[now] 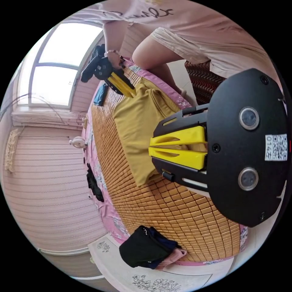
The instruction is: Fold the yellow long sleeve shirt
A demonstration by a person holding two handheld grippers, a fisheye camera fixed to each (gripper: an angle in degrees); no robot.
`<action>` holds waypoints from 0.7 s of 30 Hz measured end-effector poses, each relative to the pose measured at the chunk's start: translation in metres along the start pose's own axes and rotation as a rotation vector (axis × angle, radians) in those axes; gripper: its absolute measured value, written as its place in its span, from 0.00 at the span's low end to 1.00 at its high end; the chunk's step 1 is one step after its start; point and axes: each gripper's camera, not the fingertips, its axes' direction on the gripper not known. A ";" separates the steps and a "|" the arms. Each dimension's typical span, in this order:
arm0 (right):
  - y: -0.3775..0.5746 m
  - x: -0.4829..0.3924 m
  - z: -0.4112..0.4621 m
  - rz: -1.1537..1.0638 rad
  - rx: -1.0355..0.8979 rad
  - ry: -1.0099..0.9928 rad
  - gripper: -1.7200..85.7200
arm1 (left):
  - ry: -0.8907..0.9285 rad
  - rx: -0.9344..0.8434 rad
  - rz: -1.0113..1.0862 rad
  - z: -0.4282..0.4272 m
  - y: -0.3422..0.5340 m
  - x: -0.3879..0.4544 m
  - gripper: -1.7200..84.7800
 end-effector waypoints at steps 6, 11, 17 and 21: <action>-0.110 0.043 0.039 0.005 -0.079 0.120 0.02 | 0.163 -0.071 0.091 0.080 -0.016 0.086 0.01; -0.152 0.062 0.089 -0.151 -0.300 0.119 0.02 | 0.115 -0.234 0.136 0.123 -0.002 0.132 0.01; -0.167 0.078 0.072 -0.212 -0.418 0.063 0.02 | 0.063 -0.238 0.196 0.122 0.000 0.156 0.01; -0.160 0.089 0.091 -0.154 -0.394 0.101 0.02 | 0.155 -0.214 0.104 0.122 0.006 0.148 0.01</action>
